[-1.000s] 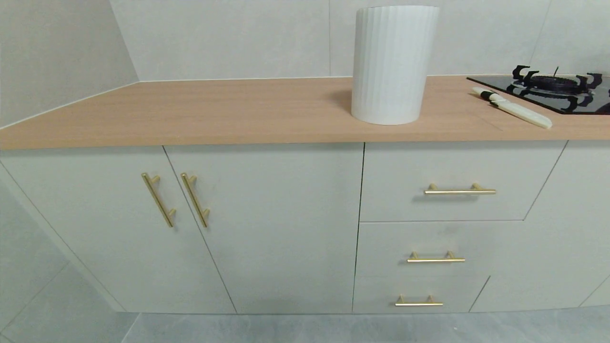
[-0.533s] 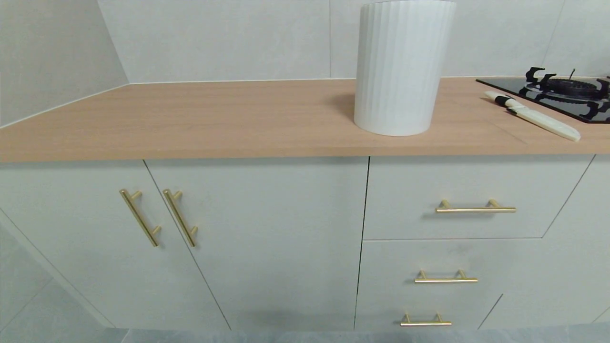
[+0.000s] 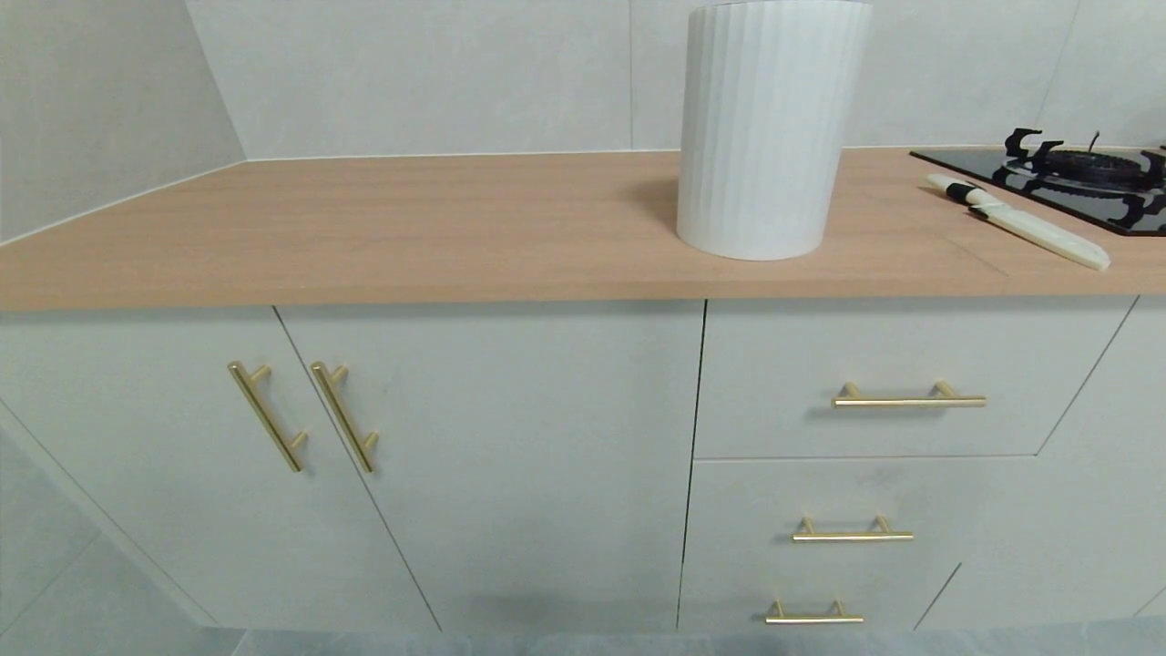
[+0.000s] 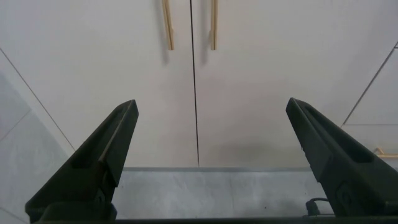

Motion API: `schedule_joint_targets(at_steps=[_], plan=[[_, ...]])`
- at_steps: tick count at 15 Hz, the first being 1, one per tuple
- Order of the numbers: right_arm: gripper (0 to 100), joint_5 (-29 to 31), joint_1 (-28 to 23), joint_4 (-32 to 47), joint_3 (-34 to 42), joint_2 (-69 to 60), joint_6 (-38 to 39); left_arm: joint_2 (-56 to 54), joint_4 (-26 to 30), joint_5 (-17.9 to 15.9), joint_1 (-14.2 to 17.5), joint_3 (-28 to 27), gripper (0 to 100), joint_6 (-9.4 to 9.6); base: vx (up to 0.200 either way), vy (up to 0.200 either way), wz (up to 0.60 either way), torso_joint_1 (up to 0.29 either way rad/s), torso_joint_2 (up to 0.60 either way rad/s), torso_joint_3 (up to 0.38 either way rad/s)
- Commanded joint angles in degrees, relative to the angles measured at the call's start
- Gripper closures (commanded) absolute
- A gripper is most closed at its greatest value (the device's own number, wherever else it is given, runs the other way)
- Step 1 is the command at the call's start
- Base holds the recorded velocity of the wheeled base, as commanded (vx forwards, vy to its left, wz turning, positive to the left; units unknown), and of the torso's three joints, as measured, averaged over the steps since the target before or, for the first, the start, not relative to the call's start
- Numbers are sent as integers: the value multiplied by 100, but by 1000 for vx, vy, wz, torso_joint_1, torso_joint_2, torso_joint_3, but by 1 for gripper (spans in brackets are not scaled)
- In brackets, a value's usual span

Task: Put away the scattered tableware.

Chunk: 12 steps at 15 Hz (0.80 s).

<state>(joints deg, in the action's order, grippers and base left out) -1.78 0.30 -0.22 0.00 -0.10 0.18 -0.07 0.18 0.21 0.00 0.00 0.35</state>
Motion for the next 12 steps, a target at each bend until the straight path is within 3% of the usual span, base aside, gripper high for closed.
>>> schedule_joint_targets(at_steps=[1, 8, 12], plan=[[0, 2, 5, -4, 0, 10, -1, 7, -1, -3, 0, 0, 0, 0, 0, -200, 0, 2, 2, 7], [0, 2, 5, -4, 0, 10, 8, 7, -1, 6, 0, 0, 0, 0, 0, -200, 0, 3, 3, 7], [0, 2, 5, -4, 0, 10, 8, 7, -1, 6, 0, 0, 0, 0, 0, 0, 0, 0, 0, 0]])
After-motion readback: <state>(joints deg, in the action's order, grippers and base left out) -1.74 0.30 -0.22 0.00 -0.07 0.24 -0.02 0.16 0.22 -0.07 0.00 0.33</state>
